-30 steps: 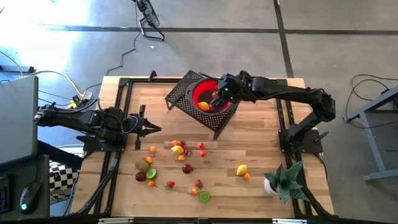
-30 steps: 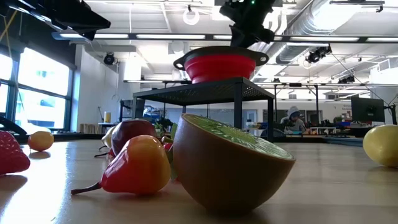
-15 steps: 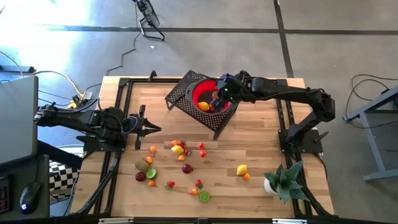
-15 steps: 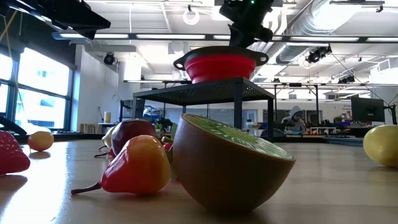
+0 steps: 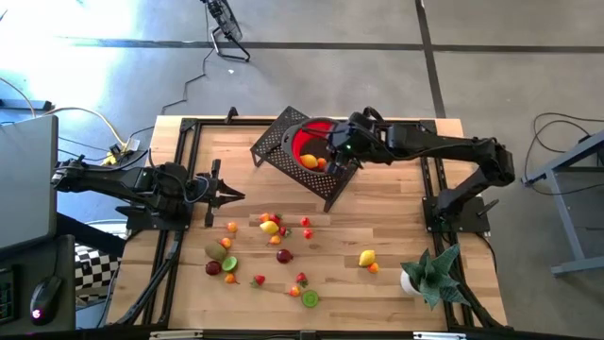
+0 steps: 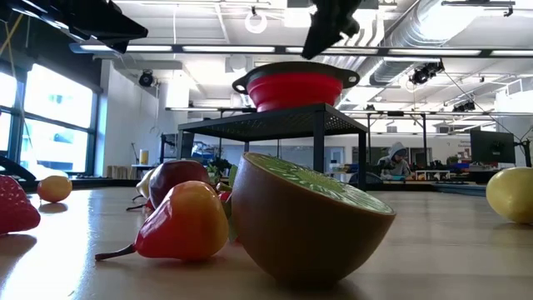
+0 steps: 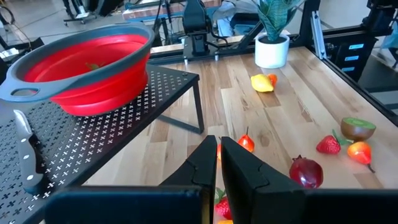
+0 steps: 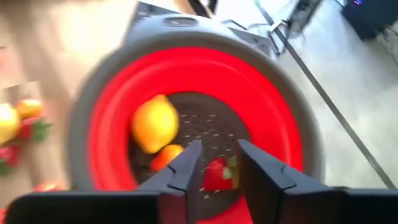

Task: Pick & Place Fruit
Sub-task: Put the lemon into the strainer bowl on the shelf

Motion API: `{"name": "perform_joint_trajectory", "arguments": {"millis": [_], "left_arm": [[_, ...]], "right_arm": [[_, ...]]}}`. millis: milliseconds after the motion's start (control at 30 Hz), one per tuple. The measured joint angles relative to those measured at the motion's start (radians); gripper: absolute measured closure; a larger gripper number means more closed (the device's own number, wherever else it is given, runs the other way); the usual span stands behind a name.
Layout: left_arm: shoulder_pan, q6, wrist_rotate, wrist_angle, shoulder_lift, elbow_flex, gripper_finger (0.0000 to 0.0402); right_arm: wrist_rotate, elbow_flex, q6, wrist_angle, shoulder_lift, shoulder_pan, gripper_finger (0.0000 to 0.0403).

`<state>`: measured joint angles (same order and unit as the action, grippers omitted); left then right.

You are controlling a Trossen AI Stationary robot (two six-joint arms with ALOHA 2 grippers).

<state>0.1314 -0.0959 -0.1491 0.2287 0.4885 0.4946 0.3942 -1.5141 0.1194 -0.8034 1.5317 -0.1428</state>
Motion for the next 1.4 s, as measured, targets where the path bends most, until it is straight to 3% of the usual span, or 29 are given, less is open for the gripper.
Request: {"name": "perform_joint_trajectory", "arguments": {"millis": [200, 633, 867, 1400], "left_arm": [[0.0, 0.002, 0.0, -0.001, 0.0, 0.0, 0.0382], [0.0, 0.002, -0.002, -0.002, 0.0, 0.0, 0.0382], [0.0, 0.031, -0.003, -0.002, 0.0, 0.0, 0.0382], [0.0, 0.061, -0.002, -0.002, 0.0, 0.0, 0.0382]], "right_arm": [[-0.057, 0.0, -0.017, -0.08, -0.063, 0.055, 0.0394], [-0.064, 0.0, 0.273, -0.36, -0.124, 0.2, 0.0399], [-0.102, 0.0, 0.372, -0.392, -0.123, 0.297, 0.0399], [-0.421, 0.068, 0.326, -0.464, -0.122, 0.431, 0.04]]}}
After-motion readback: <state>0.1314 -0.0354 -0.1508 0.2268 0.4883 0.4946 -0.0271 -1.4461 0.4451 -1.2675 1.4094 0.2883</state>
